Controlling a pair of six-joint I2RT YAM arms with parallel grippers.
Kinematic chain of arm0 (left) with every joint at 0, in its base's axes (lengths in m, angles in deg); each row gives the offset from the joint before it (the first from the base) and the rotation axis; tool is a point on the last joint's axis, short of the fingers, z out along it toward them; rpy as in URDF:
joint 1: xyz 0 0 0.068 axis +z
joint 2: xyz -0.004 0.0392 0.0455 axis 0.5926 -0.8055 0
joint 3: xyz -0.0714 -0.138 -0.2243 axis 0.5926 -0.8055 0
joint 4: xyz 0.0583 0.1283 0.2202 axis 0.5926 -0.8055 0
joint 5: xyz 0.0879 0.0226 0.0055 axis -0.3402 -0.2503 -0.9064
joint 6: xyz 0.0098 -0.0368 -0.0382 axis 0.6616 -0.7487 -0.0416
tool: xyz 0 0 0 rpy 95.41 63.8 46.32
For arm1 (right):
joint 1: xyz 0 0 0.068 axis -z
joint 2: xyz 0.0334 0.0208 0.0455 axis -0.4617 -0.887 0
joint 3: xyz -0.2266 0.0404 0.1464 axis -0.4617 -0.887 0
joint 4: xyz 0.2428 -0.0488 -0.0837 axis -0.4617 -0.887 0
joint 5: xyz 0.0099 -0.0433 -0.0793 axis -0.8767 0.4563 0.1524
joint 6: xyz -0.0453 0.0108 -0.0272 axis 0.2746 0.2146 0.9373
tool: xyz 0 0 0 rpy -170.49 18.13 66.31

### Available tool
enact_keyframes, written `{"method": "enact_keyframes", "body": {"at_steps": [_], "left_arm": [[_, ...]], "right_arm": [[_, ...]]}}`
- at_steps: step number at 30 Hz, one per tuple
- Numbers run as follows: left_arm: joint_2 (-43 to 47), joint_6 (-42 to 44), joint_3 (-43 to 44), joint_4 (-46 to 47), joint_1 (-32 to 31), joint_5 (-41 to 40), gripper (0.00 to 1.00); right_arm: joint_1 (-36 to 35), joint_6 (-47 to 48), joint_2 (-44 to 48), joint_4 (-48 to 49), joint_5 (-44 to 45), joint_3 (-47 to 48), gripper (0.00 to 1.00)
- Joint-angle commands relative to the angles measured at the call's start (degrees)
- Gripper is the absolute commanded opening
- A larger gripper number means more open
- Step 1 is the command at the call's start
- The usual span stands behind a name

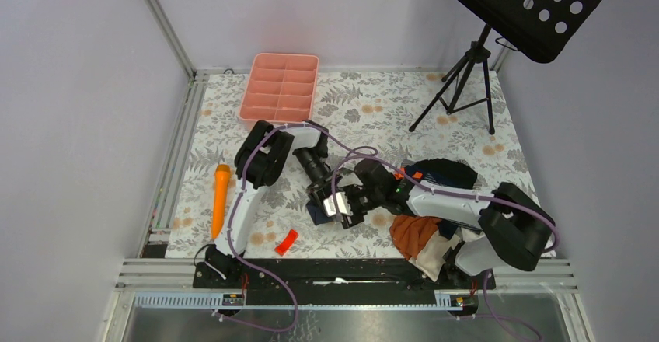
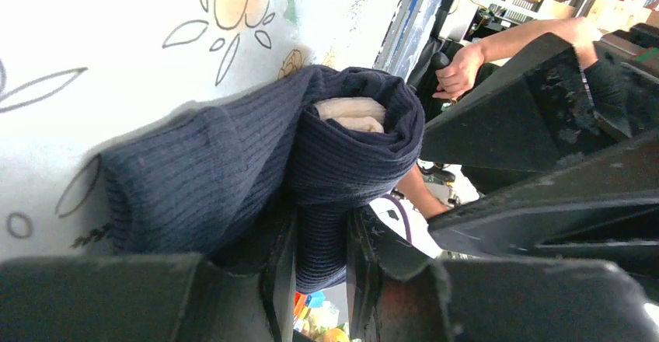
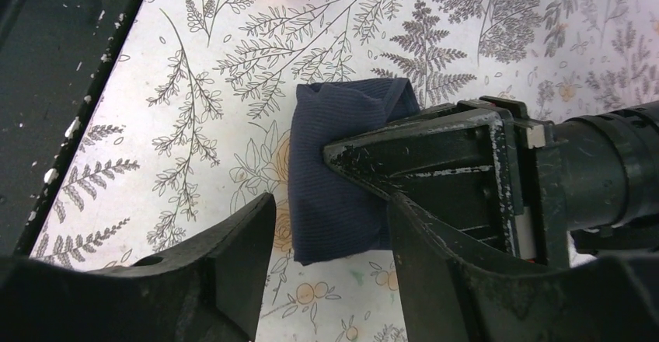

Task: Roll the underwear
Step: Roll the underwear to the center of the board.

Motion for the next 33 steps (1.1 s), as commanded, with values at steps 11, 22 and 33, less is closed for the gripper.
{"method": "enact_keyframes", "body": {"at_steps": [11,22,33], "left_arm": [[-1.9,2.9,2.1,12.7,1.7,-9.5,0.07],[5.9,3.5,5.7,13.1,4.2,-12.8,0.41],[25.1,-2.4,13.6,16.4,18.6,-16.9,0.53]], "right_arm": [[-0.9,0.1,-9.3,2.1,0.1,1.6,0.56],[-3.6,4.1,-14.4,-4.5,4.1,1.9,0.15],[1.3,-8.8,-22.4,-21.4,-3.8,12.6,0.06]]}}
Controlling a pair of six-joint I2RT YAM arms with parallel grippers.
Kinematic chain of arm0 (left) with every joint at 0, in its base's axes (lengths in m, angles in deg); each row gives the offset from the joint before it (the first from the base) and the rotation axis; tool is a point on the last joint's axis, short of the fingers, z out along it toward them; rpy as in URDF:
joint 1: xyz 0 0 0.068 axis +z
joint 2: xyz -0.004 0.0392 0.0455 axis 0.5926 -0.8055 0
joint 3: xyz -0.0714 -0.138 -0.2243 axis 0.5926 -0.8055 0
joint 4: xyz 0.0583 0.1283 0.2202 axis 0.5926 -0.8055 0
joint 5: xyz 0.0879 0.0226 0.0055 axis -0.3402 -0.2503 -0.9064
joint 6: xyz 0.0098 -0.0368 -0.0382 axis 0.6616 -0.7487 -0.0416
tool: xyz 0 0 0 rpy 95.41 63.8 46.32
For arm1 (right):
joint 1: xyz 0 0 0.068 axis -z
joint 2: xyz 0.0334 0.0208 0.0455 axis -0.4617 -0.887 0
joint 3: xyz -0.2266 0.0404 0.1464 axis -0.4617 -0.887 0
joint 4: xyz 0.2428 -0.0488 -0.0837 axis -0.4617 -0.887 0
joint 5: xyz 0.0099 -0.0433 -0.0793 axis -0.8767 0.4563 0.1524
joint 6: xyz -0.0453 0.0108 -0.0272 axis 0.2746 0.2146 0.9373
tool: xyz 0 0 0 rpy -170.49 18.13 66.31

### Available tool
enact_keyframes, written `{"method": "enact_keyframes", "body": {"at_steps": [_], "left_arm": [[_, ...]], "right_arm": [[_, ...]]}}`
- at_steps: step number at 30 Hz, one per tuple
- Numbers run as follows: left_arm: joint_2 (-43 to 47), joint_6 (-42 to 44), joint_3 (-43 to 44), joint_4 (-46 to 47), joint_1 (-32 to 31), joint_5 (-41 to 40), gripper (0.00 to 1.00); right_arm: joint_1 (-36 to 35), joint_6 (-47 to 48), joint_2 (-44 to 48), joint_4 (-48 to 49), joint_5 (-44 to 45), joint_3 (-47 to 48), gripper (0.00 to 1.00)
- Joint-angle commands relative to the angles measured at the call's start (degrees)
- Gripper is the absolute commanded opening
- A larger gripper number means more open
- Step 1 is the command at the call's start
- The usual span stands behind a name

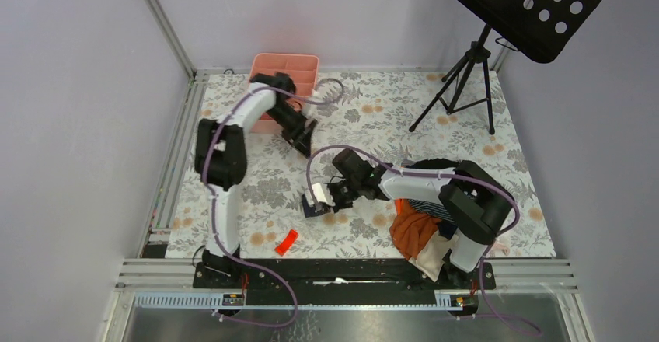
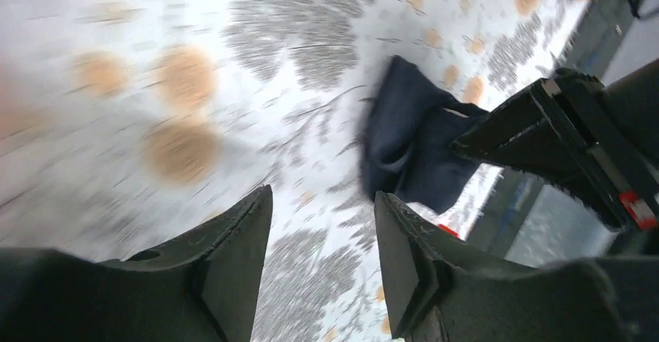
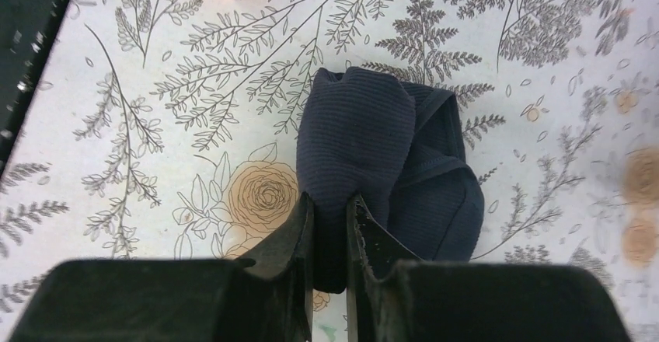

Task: Roll the underwear
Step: Roll the underwear to the center of the board.

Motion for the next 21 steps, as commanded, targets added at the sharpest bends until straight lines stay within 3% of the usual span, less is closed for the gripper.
{"method": "enact_keyframes", "body": {"at_steps": [1,7,10,13,15,18,21], "left_arm": [[16.6,-5.8,-2.6,11.5,7.1,-3.1,0.53],[48.9,-8.3,-30.6,43.2,8.3,-15.3,0.59],[61.5,-7.8,-38.3,49.7,8.3,-17.2,0.65],[68.4,-3.0,-42.5,48.0,7.6,-10.5,0.68],[69.3,4.4,-43.8,41.4,5.2,-7.0,0.68],[65.9,14.1,-43.5,32.5,-1.5,-6.6,0.64],[61.3,19.6,-44.8,29.2,-9.0,-8.9,0.62]], "right_arm": [[3.3,-10.8,-6.9,-16.4,-6.8,0.6,0.06],[9.6,-20.3,-16.8,-25.4,-14.8,12.7,0.07],[12.4,-22.4,-21.3,-28.8,-18.9,16.7,0.08],[14.1,-22.4,-25.8,-33.2,-21.9,21.0,0.09],[14.6,-23.2,-28.7,-34.8,-22.3,23.3,0.09],[15.4,-25.2,-31.7,-35.3,-22.4,25.2,0.1],[16.3,-27.7,-33.9,-35.4,-23.1,26.4,0.11]]}}
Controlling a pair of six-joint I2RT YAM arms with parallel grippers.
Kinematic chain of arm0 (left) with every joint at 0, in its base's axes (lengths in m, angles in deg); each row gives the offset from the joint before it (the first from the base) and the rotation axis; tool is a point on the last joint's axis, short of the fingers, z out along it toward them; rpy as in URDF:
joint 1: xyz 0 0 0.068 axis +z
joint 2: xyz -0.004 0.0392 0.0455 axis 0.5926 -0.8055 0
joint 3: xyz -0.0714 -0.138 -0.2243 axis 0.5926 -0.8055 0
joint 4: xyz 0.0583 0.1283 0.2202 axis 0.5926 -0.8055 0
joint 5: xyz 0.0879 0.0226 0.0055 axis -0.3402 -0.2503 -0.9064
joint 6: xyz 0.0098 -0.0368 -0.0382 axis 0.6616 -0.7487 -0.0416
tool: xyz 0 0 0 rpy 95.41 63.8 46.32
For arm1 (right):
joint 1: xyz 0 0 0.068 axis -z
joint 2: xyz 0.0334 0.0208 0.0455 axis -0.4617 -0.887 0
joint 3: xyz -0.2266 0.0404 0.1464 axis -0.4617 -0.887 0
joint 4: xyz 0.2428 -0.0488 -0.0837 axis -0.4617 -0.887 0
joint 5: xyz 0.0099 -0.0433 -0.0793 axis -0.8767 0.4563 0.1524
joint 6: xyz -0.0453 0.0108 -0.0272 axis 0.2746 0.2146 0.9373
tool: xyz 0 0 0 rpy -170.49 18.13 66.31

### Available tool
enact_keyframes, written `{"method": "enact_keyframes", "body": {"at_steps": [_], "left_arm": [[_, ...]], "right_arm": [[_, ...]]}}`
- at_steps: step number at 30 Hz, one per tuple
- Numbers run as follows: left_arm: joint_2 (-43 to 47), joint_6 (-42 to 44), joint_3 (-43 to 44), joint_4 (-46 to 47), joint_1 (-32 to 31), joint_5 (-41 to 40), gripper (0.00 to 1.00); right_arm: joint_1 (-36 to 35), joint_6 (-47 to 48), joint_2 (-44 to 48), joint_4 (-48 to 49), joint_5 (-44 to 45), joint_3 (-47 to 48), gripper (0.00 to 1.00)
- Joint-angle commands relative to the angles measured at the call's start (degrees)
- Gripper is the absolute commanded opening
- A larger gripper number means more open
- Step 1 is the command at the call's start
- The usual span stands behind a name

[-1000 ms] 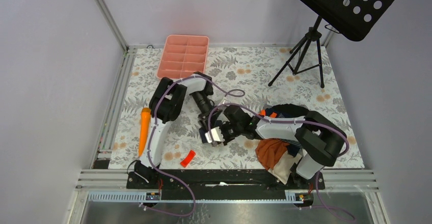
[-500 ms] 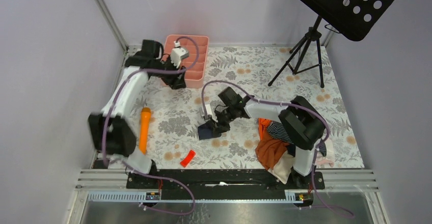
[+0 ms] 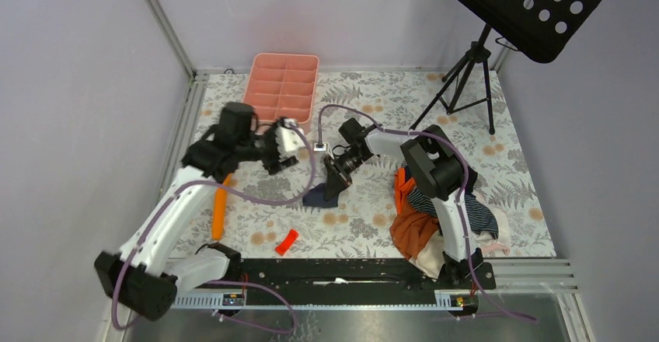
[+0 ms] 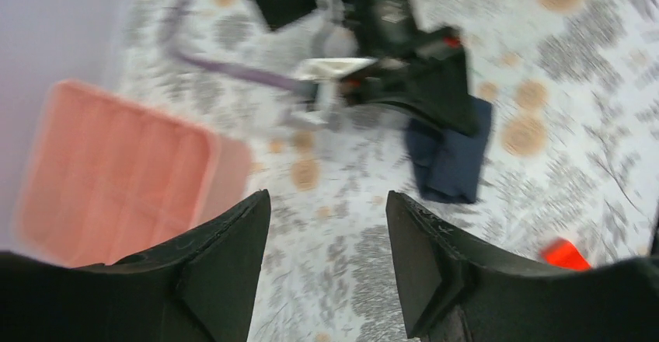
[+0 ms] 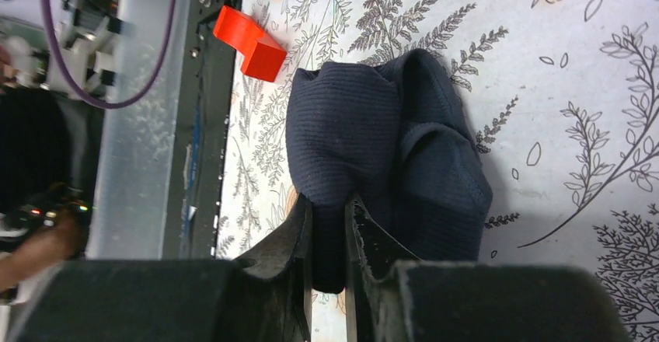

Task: Roll the underwear
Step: Roll the underwear to the center of the board.

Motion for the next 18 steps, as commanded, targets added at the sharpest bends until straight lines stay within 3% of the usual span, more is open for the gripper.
{"method": "enact_keyframes", "body": {"at_steps": [1,5,10,18], "left_arm": [[-7.3,12.9,-3.4,-6.8,-9.9,-1.2,0.62],[-10.1,9.8,-10.7,3.1,-18.4,-6.7,0.62],[-16.4,2.9,-14.9,14.1,-22.6,-11.4,0.63],[-24.9,-0.7,-13.8,16.0,-23.8,-10.1,0.59]], "right_arm": [[0.7,-3.1,-7.4,-8.8,10.0,-1.7,0.11],[1.0,-3.8,-8.2,-8.9,10.1,-1.0,0.11],[0.9,-3.8,-8.1,-8.8,11.1,-0.6,0.12],[1.0,-3.9,-8.1,-8.8,11.4,-0.8,0.12]]}}
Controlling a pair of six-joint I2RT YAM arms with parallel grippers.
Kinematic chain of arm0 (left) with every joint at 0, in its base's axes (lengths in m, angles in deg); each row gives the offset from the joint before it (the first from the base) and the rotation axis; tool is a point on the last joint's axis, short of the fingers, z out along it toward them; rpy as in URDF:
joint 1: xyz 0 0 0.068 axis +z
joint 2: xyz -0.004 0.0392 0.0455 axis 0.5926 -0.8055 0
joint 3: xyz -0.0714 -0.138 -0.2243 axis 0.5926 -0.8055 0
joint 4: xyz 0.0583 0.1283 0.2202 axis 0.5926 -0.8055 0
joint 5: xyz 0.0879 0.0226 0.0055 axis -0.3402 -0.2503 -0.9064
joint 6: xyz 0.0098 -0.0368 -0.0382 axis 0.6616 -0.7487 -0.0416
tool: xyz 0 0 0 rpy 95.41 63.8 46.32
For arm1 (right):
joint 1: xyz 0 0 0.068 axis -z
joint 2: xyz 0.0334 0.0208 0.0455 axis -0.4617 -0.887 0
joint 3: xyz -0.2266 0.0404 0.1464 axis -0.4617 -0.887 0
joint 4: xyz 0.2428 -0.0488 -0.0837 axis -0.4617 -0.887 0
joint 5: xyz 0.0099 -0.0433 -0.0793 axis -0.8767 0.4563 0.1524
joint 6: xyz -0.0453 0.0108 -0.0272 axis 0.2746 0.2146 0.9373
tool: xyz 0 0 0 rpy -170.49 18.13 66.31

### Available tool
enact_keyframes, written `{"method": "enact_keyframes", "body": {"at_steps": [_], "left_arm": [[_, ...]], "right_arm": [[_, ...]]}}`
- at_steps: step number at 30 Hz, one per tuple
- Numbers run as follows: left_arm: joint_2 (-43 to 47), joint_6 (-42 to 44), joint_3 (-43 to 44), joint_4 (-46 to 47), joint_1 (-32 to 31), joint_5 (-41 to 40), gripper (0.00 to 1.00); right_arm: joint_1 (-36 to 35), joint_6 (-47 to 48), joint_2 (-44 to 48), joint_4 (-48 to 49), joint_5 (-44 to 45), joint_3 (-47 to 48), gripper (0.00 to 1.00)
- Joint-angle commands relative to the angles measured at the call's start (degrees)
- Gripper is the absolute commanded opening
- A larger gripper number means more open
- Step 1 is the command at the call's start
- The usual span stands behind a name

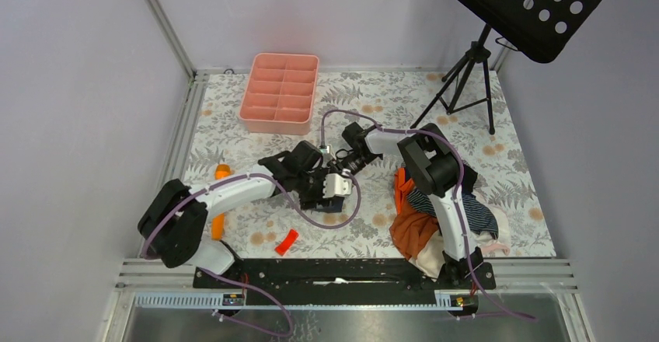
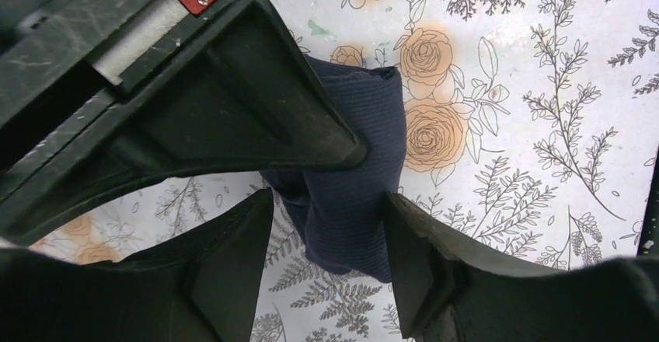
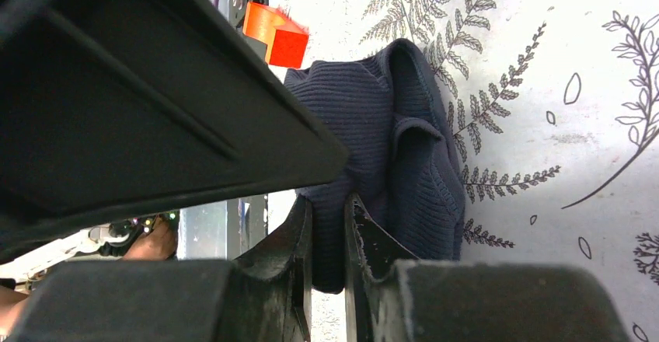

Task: Roll the underwear
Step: Roll the underwear to the center of the board.

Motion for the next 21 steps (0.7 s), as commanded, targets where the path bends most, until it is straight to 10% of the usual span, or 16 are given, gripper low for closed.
{"method": "enact_keyframes", "body": {"at_steps": [1,11,21], "left_arm": [[-2.6,-1.8,1.5,2.7,-0.4,2.2,0.58],[-11.1,-3.7,5.6,-3.4,-0.7,6.3,0.18],[-16.5,-7.0,9.1,-8.9,-0.2,10.2,0.0]], "right_arm": [[-0.6,1.8,-4.3,-2.6,15.5,-2.3,0.12],[-0.5,0.7,-3.6,-1.5,15.9,-3.1,0.14],[13.2,2.0,9.1,-16.8,15.1,11.1,0.48]]}}
